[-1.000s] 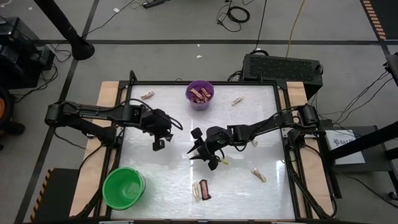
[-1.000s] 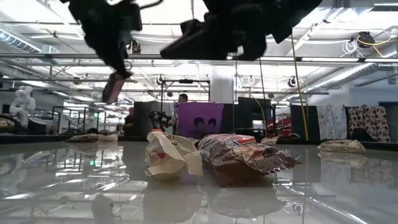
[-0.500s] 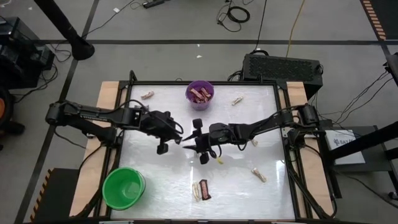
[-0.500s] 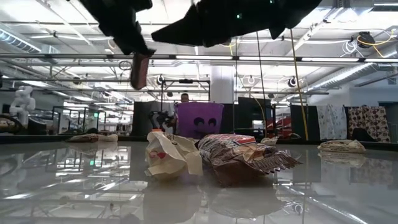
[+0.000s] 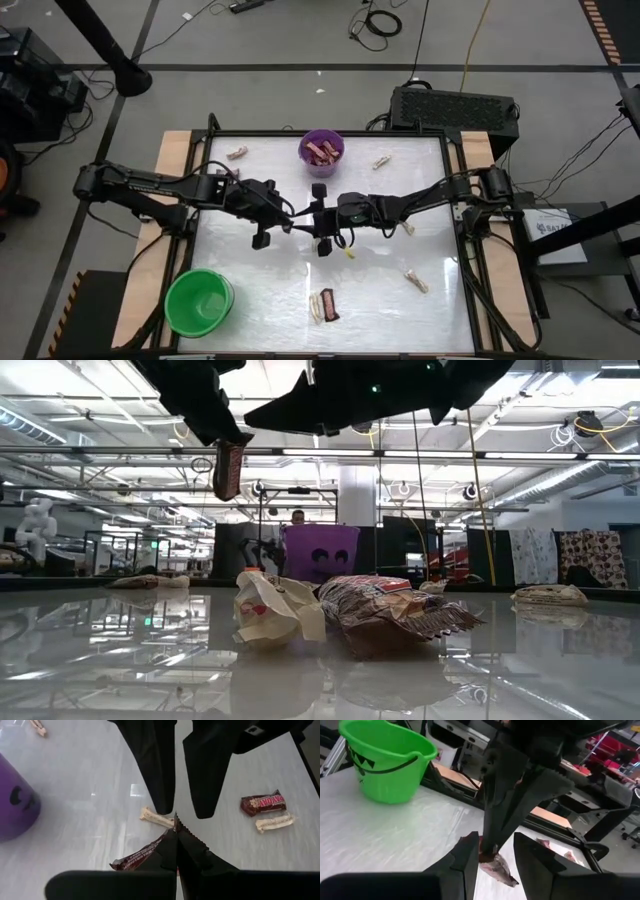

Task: Sort candy by brand, put in halloween buckets
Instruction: Put the brown chocolate into the purple bucket

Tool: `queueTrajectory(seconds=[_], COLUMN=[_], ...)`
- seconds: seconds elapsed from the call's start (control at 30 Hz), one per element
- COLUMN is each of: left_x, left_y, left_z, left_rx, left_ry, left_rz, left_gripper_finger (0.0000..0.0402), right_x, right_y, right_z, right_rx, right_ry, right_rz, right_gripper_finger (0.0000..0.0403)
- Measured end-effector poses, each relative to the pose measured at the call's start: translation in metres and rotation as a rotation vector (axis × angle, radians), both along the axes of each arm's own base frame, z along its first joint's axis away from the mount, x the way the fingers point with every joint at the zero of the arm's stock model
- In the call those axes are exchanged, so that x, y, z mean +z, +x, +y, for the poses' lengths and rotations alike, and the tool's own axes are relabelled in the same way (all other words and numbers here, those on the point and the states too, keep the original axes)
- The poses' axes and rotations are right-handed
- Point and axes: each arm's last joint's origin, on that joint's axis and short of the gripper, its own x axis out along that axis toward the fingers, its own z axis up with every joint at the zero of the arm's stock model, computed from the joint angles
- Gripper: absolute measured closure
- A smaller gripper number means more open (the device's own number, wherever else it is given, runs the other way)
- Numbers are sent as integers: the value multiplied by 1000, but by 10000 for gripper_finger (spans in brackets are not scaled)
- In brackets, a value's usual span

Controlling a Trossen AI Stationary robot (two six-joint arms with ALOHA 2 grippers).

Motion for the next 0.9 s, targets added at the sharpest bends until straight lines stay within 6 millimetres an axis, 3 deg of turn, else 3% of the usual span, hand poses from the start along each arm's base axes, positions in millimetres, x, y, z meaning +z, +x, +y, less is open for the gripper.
queueTrajectory(seconds=[0.6, 0.9], left_x=[2, 2], left_y=[2, 2], left_z=[0, 0], left_rx=[-11, -22], left_ry=[1, 23], left_rz=[-30, -33], left_gripper_finger=[398, 393], right_x=[-3, -5], right_y=[0, -1], right_z=[-6, -5], right_rx=[-51, -29], right_ry=[18, 5], right_rz=[31, 48], right_gripper_finger=[292, 386])
